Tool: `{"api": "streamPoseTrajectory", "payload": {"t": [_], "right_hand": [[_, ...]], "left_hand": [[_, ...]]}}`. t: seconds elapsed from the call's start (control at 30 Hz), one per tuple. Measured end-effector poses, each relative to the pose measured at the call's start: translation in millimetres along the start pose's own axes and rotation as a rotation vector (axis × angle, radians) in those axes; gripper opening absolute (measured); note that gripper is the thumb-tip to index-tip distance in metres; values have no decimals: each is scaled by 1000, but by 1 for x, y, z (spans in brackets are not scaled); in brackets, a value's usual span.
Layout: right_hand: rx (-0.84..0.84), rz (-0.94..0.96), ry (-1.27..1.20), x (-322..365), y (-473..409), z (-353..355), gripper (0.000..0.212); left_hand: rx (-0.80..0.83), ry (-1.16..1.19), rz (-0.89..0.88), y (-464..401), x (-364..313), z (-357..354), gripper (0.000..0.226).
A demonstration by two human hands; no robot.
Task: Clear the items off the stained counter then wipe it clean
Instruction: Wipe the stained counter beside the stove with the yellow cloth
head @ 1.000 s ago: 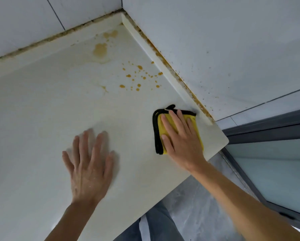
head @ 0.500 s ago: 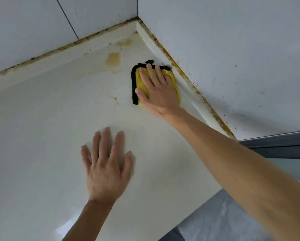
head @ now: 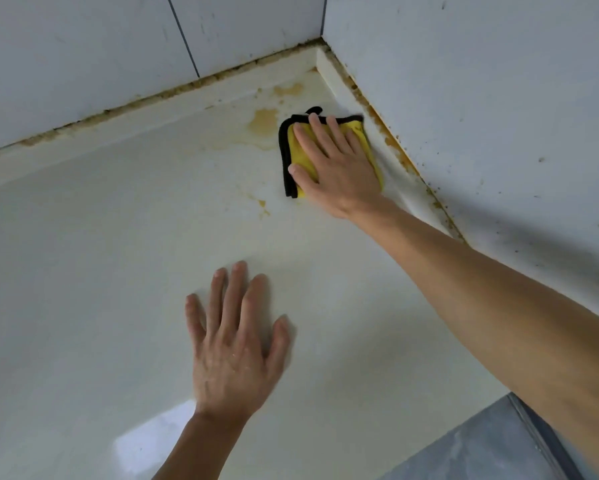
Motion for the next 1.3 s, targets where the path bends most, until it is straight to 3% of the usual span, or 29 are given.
{"api": "streamPoseTrajectory", "payload": {"t": [0.23, 0.4, 0.57, 0.83, 1.07, 1.2, 1.3], "right_hand": [[44, 247, 1, -8, 86, 10, 72], [25, 60, 20, -17, 58, 8, 70], [81, 104, -28, -2, -18, 0, 71], [87, 187, 1, -32, 82, 11, 75], [67, 65, 46, 20, 20, -6, 76], [9, 247, 45, 63, 71, -10, 77], [25, 326, 39, 49, 113, -6, 78]], "left_hand": [[-13, 2, -16, 3, 4, -2, 64], [-30, 10, -23, 3, 5, -3, 61], [-57, 19, -34, 5, 6, -7, 61], [-29, 26, -30, 5, 4, -6, 62], [-12, 15, -37, 4, 2, -5, 62], [-6, 24, -34, 4, 4, -6, 63], [-6, 32, -29, 5, 6, -6, 63]]}}
Point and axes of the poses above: each hand's wrist, its own y-axis away from the middle knuckle, its own z-axis out of the back of the hand, x = y × z, the point moved 7 cm from there along -y, towards the middle knuckle, and after that the axes turned 15 degrees about -x, right-handed, at the moved point
